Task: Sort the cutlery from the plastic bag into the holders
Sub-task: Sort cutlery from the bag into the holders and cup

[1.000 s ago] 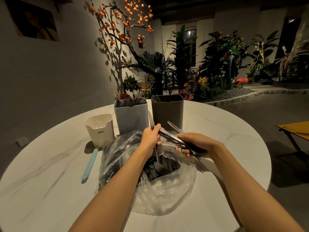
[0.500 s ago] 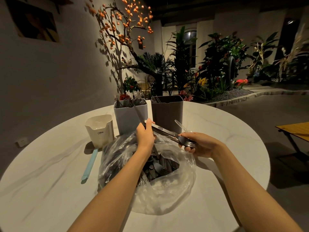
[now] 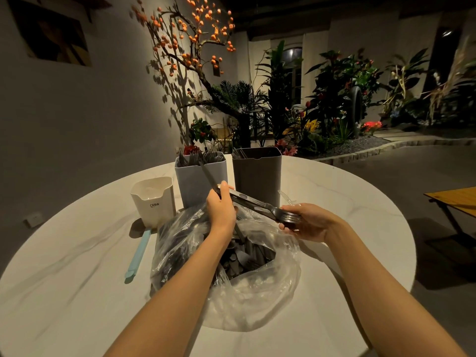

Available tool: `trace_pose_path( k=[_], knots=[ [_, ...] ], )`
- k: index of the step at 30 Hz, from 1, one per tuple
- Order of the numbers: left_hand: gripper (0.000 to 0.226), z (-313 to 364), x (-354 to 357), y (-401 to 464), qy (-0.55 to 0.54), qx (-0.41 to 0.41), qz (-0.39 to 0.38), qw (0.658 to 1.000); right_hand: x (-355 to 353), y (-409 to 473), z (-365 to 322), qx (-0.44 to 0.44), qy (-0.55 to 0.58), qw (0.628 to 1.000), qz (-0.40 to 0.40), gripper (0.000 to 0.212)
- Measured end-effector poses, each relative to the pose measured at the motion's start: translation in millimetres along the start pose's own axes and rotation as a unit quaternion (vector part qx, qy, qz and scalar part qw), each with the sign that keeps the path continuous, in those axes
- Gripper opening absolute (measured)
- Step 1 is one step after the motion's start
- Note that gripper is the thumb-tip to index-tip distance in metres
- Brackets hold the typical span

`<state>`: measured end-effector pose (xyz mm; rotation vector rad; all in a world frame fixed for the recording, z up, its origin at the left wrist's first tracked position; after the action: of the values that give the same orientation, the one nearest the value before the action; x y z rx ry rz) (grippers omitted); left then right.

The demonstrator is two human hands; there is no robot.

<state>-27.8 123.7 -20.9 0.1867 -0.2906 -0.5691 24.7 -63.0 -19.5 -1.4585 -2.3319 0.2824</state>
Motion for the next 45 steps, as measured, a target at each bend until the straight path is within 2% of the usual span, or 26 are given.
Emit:
trace_pose_path(
  k=[5, 11, 15, 18, 25, 29, 33, 36, 40, 45],
  knots=[
    [0.030, 1, -3, 4, -0.002, 0.002, 0.064, 0.998, 0, -2, -1, -0.023, 0.000, 0.998, 0.056, 0.019],
    [0.030, 5, -6, 3, -0.011, 0.020, 0.119, 0.993, -4, 4, -3, -0.021, 0.055, 0.996, 0.065, 0.015],
    [0.029, 8, -8, 4, -0.033, -0.003, 0.153, 0.988, -8, 9, -4, -0.028, 0.109, 0.990, 0.090, 0.016],
    [0.031, 8, -10, 6, -0.029, -0.017, 0.175, 0.984, -6, 9, -3, -0.040, 0.125, 0.988, 0.077, 0.018],
    [0.029, 7, -6, 0, -0.048, -0.035, 0.180, 0.982, 5, 0, 0, -0.101, 0.056, 0.993, 0.034, 0.025],
    [0.028, 6, -4, -2, -0.064, -0.040, 0.181, 0.981, 10, 3, 3, -0.133, 0.059, 0.989, -0.039, 0.027],
    [0.027, 5, 1, -9, -0.056, -0.025, 0.149, 0.987, 19, 1, 5, -0.158, 0.055, 0.982, -0.092, 0.019],
    [0.026, 3, 3, -14, -0.028, -0.021, 0.093, 0.995, 21, 3, 4, -0.170, 0.069, 0.978, -0.096, 0.041],
    [0.018, 8, 7, -25, -0.012, -0.036, -0.035, 0.999, 16, 9, 3, -0.139, 0.167, 0.975, -0.056, 0.050],
    [0.016, 12, 11, -33, 0.054, -0.007, -0.162, 0.985, 13, 15, 4, -0.138, 0.235, 0.962, 0.024, 0.030]
  ],
)
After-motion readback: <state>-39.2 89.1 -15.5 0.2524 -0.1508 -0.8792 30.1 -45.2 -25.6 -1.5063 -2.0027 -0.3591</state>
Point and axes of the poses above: each hand's wrist, its own y-axis towards the middle knuckle, its own x-axis out of the palm, z = x × y, the point moved 1 cm from there along y, towards the middle knuckle, and after that the axes turned 12 degrees about z, right-handed, at the moved point
